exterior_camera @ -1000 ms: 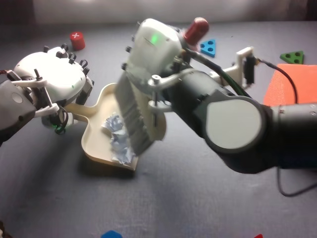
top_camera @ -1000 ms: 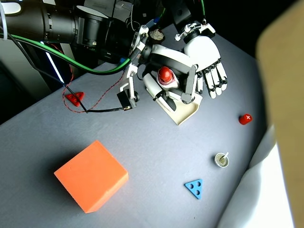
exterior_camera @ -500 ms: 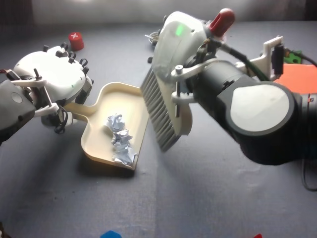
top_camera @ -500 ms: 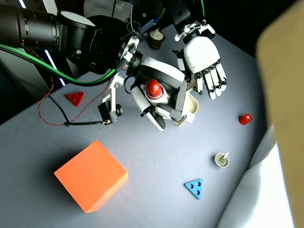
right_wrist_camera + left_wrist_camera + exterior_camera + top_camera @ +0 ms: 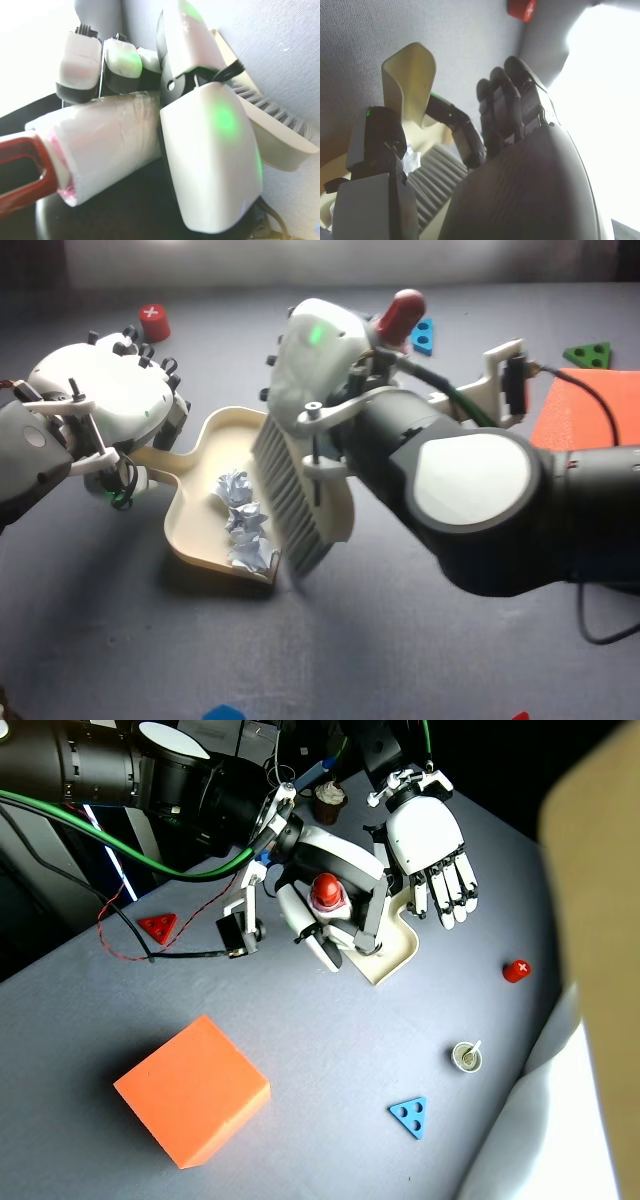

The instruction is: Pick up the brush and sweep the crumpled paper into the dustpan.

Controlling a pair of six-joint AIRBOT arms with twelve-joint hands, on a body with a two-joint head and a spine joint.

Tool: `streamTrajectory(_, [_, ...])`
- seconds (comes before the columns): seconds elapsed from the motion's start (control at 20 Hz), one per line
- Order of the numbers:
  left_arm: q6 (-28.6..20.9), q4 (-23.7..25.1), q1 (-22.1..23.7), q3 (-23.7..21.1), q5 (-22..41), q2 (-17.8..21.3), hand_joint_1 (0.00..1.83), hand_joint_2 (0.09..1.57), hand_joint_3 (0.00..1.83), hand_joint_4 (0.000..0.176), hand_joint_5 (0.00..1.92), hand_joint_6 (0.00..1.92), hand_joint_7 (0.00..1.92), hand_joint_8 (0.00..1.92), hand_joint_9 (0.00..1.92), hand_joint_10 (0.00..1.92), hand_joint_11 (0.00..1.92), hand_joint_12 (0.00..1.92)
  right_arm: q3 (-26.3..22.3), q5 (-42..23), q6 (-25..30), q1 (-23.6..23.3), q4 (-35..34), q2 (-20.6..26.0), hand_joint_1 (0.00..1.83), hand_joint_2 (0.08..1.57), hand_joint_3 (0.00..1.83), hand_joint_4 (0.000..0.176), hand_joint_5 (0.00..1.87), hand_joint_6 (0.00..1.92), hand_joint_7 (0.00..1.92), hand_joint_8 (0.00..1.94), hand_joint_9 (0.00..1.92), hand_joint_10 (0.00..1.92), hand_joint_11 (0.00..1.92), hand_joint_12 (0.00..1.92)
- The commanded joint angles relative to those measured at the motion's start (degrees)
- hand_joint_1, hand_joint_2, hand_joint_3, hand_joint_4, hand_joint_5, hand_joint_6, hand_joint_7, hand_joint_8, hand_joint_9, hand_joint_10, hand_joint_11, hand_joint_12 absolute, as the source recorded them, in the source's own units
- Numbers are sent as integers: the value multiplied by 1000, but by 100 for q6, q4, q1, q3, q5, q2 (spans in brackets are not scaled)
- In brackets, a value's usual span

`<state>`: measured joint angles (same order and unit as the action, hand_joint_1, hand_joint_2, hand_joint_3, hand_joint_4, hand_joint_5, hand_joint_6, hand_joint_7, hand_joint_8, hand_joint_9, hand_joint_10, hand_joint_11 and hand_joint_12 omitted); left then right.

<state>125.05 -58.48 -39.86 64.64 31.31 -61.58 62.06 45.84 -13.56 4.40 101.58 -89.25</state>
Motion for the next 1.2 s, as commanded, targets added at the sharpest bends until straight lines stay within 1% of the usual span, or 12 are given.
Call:
streamTrajectory(0.0, [39, 232, 72, 44, 465, 28, 968, 1207, 0, 106, 803, 1256, 348, 7, 279, 4, 0, 690, 30, 237, -31, -93, 532, -23, 1431, 1236, 2, 0, 825, 1867, 1060, 1941, 1259, 1921, 1372, 1921])
streamTrajectory(0.05, [39, 233, 73, 47, 464, 28, 991, 1199, 0, 72, 819, 1232, 353, 5, 281, 3, 0, 687, 45, 242, -8, -94, 561, -60, 1435, 1230, 0, 0, 816, 1873, 1063, 1941, 1262, 1921, 1369, 1921])
streamTrajectory(0.1, [39, 233, 75, 47, 463, 28, 969, 1198, 0, 116, 815, 1236, 349, 1, 290, 4, 0, 716, 46, 242, 136, -93, 703, -109, 1439, 1223, 0, 0, 821, 1836, 1068, 1941, 1262, 1921, 1364, 1921])
streamTrajectory(0.15, [39, 233, 76, 48, 464, 28, 975, 1204, 2, 92, 805, 1253, 351, 1, 295, 4, 0, 717, 48, 241, 227, -83, 821, -134, 1435, 1225, 0, 0, 849, 1904, 1061, 1941, 1262, 1921, 1365, 1921])
streamTrajectory(0.3, [39, 236, 81, 47, 466, 26, 962, 1214, 1, 101, 788, 1278, 345, 0, 287, 1, 0, 712, 110, 242, 544, -7, 1158, -237, 1439, 1232, 3, 0, 870, 1920, 1051, 1941, 1258, 1921, 1365, 1921])
streamTrajectory(0.45, [39, 243, 85, 51, 472, 27, 933, 1222, 0, 144, 770, 1303, 318, 3, 274, 6, 0, 704, 162, 242, 747, 78, 1458, -315, 1438, 1225, 0, 0, 860, 1921, 1065, 1941, 1264, 1921, 1364, 1921])
streamTrajectory(0.5, [39, 248, 85, 51, 464, 30, 982, 1203, 0, 83, 811, 1245, 342, 7, 300, 9, 0, 731, 180, 244, 820, 111, 1549, -338, 1433, 1235, 3, 0, 880, 1921, 1068, 1941, 1266, 1921, 1368, 1921])
streamTrajectory(0.6, [39, 248, 84, 43, 460, 40, 992, 1201, 0, 67, 816, 1237, 339, 1, 281, 1, 0, 706, 221, 258, 838, 172, 1610, -384, 1443, 1231, 0, 0, 879, 1921, 1077, 1941, 1272, 1921, 1369, 1921])
streamTrajectory(0.7, [39, 247, 82, 37, 465, 43, 913, 1236, 3, 151, 742, 1343, 302, 4, 248, 1, 0, 668, 258, 333, 839, 255, 1797, -403, 1449, 1227, 0, 0, 883, 1921, 1045, 1941, 1263, 1921, 1372, 1921])
streamTrajectory(0.95, [39, 233, 81, 19, 472, 46, 968, 1200, 0, 116, 812, 1241, 351, 4, 299, 4, 0, 754, 142, 488, 839, 339, 1956, -242, 1446, 1223, 0, 0, 857, 1921, 1043, 1941, 1253, 1921, 1382, 1921])
streamTrajectory(1.0, [39, 233, 81, 19, 474, 46, 995, 1188, 3, 77, 834, 1210, 361, 4, 318, 5, 6, 770, 88, 488, 839, 341, 1991, -170, 1436, 1228, 1, 0, 845, 1921, 1050, 1941, 1259, 1921, 1379, 1921])
streamTrajectory(1.15, [39, 233, 85, 22, 486, 47, 972, 1207, 3, 93, 799, 1261, 344, 1, 289, 2, 0, 704, -21, 507, 839, 349, 1997, 30, 1437, 1237, 2, 0, 851, 1921, 1018, 1941, 1236, 1921, 1355, 1921])
